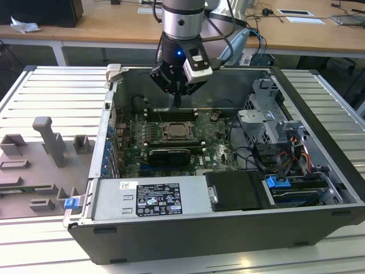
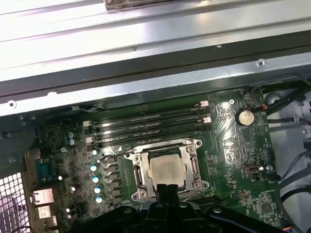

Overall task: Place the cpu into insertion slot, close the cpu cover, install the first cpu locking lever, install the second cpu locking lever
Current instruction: 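Install the first cpu locking lever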

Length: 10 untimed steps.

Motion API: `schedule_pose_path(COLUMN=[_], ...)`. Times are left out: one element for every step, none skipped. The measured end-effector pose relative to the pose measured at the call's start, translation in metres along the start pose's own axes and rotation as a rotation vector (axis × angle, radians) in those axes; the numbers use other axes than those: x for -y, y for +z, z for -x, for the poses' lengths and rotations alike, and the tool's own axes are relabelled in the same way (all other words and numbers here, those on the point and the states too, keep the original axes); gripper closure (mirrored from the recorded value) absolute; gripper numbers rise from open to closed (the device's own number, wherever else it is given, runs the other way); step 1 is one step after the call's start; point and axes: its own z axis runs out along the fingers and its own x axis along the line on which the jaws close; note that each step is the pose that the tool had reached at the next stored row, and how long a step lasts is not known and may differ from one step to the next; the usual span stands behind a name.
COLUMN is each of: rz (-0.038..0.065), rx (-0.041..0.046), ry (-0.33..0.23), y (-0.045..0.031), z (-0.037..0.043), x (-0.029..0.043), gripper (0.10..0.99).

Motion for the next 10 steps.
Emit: schedule_pose_path(rz=[0.0, 0.0, 0.0, 0.0, 0.001, 0.001, 0.001, 0.001, 0.001, 0.001], rx=[-0.0002, -0.0005, -0.0009, -0.0013, -0.0022, -0.0026, -0.003, -0.0037, -0.004, -0.0044], ry=[-0.008, -0.019, -0.038, -0.056, -0.093, -0.111, -0.129, -0.154, -0.172, -0.186], y=[0.0, 0.0, 0.0, 0.0, 0.0, 0.0, 0.0, 0.0, 0.0, 0.0], z=[0.0, 0.0, 0.0, 0.0, 0.0, 0.0, 0.0, 0.0, 0.0, 0.0], x=[0.0, 0.0, 0.0, 0.0, 0.0, 0.0, 0.0, 0.0, 0.0, 0.0], gripper=[0.98, 0.98, 0.98, 0.98, 0.98, 0.98, 0.98, 0.98, 0.98, 0.98])
